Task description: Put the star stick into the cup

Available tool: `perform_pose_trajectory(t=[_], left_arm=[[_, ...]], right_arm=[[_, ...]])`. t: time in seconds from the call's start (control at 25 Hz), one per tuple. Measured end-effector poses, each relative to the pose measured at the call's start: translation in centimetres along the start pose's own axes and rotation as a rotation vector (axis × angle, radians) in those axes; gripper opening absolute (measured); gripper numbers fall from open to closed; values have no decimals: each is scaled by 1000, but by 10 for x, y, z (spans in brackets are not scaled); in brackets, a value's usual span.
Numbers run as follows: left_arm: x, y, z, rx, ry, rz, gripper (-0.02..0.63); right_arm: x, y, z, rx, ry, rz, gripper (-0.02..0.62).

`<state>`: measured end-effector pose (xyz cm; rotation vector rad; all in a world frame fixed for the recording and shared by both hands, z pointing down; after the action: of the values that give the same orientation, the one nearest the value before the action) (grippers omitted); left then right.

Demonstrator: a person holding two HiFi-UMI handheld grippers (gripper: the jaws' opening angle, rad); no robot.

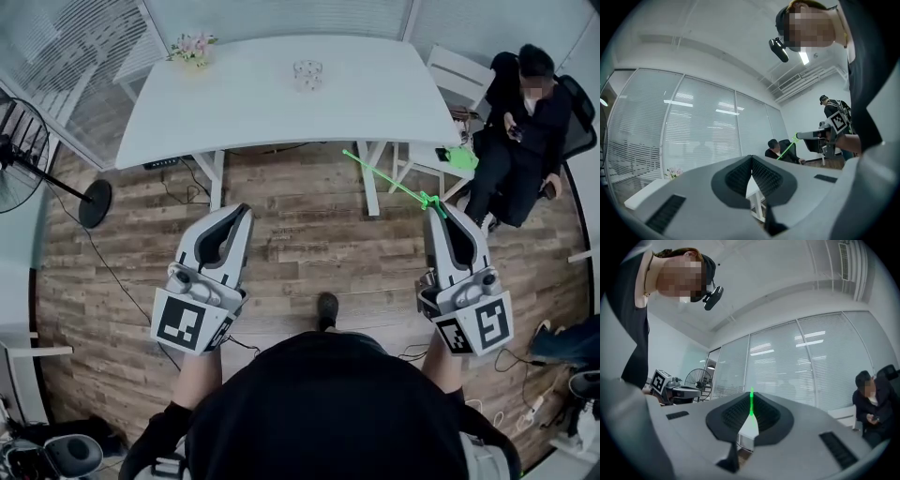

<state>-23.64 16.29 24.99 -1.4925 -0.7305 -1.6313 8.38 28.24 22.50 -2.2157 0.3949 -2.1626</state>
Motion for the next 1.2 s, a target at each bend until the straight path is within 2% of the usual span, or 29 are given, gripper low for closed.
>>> perform_pose_trajectory(t=[0.44, 0.56, 1.2], left_arm=[[10, 63, -7, -37, 12, -13, 11], [10, 75, -8, -31, -8, 10, 11], [7, 86, -23, 27, -10, 19, 11]], right_arm=[[17, 44, 59, -44, 16, -2, 23], [20, 52, 68, -52, 22, -5, 23], [22, 60, 63, -9, 22, -5, 23]])
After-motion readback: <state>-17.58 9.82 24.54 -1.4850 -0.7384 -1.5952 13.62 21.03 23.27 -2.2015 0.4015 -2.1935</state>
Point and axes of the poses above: the fingertips, and each gripper's own axes: y forward along the fingers, z to its right, x out of its underside, the point moved 9 cm from there along -y, backward along the fingers, and after that the axes turned 3 degrees about x, right-handed, at the moved point
